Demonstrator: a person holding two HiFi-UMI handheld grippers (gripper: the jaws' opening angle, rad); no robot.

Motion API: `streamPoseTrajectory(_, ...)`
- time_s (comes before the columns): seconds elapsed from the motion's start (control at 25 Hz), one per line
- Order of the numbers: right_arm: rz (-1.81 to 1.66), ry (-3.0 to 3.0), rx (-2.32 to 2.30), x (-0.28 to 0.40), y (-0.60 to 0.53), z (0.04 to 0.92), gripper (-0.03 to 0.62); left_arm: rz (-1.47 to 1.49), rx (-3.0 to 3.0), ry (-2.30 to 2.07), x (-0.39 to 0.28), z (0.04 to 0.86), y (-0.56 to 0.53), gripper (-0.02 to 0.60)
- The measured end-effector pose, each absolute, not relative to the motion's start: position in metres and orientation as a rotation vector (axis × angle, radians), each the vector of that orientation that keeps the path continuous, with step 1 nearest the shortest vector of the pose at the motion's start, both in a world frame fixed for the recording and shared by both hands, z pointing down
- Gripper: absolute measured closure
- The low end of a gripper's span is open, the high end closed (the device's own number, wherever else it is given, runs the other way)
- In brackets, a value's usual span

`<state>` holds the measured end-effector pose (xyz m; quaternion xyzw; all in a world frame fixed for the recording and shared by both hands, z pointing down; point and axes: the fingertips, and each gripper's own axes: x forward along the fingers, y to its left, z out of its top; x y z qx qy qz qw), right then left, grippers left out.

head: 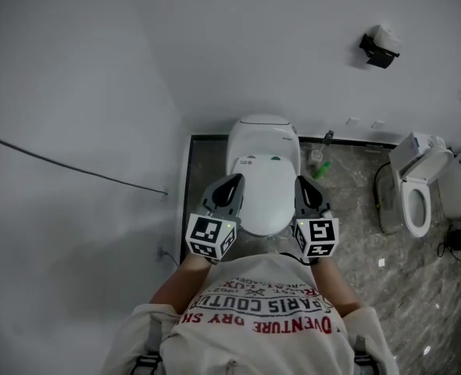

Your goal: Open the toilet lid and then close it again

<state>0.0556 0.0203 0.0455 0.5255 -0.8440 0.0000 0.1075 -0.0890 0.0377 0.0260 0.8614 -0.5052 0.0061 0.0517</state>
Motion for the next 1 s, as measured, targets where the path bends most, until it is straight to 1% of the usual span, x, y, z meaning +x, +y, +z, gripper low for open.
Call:
streamPoseTrajectory(0.48,0.021,-2.476,1.500,0.051,0.025,0.054,0.580,0.054,2.609,-1.547,-0.085,0.034,0.035,0.574)
streamPoseTrajectory(1.0,0.083,-2.484,1.500,0.043,0.028,0.066,0.580,0.069,2.557,-1.582,-0.101,0.047,0.032,0.574)
